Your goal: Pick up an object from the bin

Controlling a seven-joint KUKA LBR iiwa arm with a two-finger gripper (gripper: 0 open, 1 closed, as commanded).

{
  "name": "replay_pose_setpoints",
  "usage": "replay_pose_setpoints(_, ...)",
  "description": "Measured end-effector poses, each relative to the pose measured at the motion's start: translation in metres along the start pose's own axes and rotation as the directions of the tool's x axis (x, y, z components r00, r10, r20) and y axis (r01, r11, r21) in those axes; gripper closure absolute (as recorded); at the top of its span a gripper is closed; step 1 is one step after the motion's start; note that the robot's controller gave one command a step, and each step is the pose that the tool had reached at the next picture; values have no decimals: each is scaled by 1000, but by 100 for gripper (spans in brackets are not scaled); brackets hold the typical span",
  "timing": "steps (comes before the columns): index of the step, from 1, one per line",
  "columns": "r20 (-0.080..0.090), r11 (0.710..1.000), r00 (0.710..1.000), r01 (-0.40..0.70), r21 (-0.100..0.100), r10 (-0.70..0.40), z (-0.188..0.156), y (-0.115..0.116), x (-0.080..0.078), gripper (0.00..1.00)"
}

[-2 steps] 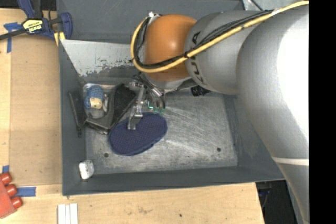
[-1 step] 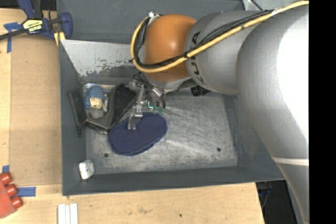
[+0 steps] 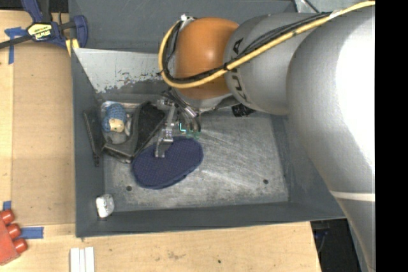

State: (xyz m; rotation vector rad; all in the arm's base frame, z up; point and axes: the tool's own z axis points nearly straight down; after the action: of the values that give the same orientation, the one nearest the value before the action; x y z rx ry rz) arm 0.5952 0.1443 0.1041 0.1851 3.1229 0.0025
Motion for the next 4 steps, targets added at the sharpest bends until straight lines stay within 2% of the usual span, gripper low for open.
replay_pose_setpoints(3,0,1000,1000,0,0,0,0,0,0,0)
replay_pose_setpoints(4,5,1000,1000,-1,1,1,-1,-1,-2,100)
